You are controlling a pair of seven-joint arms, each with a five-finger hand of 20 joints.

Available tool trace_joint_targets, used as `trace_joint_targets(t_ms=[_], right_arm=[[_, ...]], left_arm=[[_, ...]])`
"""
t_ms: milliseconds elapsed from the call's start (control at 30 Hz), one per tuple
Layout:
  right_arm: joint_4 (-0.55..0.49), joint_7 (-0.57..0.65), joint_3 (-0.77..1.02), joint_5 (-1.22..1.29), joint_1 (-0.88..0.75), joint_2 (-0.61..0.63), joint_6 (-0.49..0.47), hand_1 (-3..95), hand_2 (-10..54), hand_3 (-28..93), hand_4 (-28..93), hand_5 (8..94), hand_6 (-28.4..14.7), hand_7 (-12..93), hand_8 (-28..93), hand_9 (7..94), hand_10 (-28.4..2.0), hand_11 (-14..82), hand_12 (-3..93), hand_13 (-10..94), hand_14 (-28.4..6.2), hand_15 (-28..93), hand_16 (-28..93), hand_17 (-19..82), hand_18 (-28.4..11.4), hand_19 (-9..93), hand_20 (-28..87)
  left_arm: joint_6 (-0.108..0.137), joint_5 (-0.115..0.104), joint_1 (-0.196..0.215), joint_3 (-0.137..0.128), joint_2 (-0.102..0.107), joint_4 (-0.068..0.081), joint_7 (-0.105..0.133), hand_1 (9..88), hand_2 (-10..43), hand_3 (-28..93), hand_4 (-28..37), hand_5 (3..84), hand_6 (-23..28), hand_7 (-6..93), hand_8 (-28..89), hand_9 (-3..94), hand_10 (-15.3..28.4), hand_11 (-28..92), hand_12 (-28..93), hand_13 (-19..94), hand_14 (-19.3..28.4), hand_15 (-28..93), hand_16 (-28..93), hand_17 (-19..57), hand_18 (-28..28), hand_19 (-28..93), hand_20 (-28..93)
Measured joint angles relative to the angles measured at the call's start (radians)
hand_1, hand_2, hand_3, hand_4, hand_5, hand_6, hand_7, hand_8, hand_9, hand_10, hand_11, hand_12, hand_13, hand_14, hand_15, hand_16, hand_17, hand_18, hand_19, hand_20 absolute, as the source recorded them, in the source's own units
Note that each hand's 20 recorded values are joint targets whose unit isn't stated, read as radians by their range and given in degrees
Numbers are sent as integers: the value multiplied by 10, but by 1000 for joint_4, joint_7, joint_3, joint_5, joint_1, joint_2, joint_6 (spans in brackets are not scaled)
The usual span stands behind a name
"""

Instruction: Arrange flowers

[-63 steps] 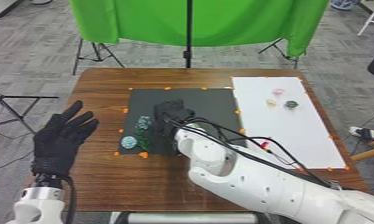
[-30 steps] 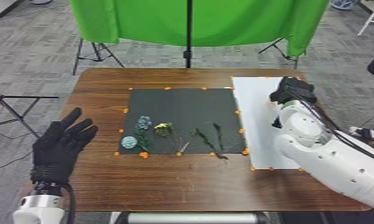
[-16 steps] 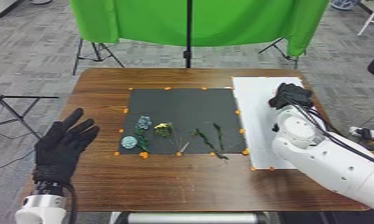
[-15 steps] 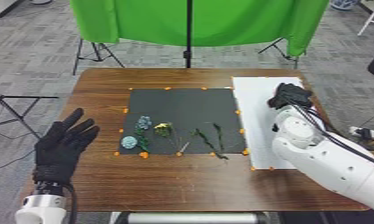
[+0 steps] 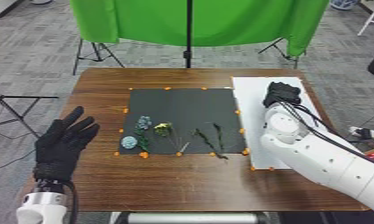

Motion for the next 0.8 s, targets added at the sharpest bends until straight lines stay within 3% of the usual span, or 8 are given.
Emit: trace_joint_targets(t_ms=[167,433,667,800], right_arm=[[-30,-15,4,-60,-41,12,97,552,-95,644,-283,899,55,127,-5,937,-61,179,278,759,-43,684,217,304,-234,844,476],[-216,-96,-19,-131,-71,45,257,543,-95,675,-283,899,44,129,0,937,-71,208,289,755,-52,702,225,303,-228,868,478],[-351,-251,-21,-144,-80,-16,212,533,-95,684,-283,892,44,129,3,933,-73,208,297,737,-57,709,226,285,-227,864,479],[-358,-273,-36,-181,-99,-81,175,527,-95,686,-283,887,46,128,2,927,-71,211,301,734,-57,712,224,284,-227,864,479]], left_arm=[[0,-1,2,-3,1,-1,0,193,91,766,-283,404,99,109,-90,381,214,242,112,261,284,512,-87,-84,269,552,162],[0,-3,0,-4,3,-1,5,194,92,765,-283,404,100,108,-89,381,214,242,113,260,284,512,-86,-84,269,552,162],[0,-4,-2,-4,6,0,5,194,93,763,-283,405,100,107,-89,382,214,241,113,261,284,512,-86,-84,269,552,162],[1,-6,-1,-2,7,0,7,190,95,762,-283,405,100,107,-89,381,215,241,113,261,284,512,-87,-84,269,552,162]])
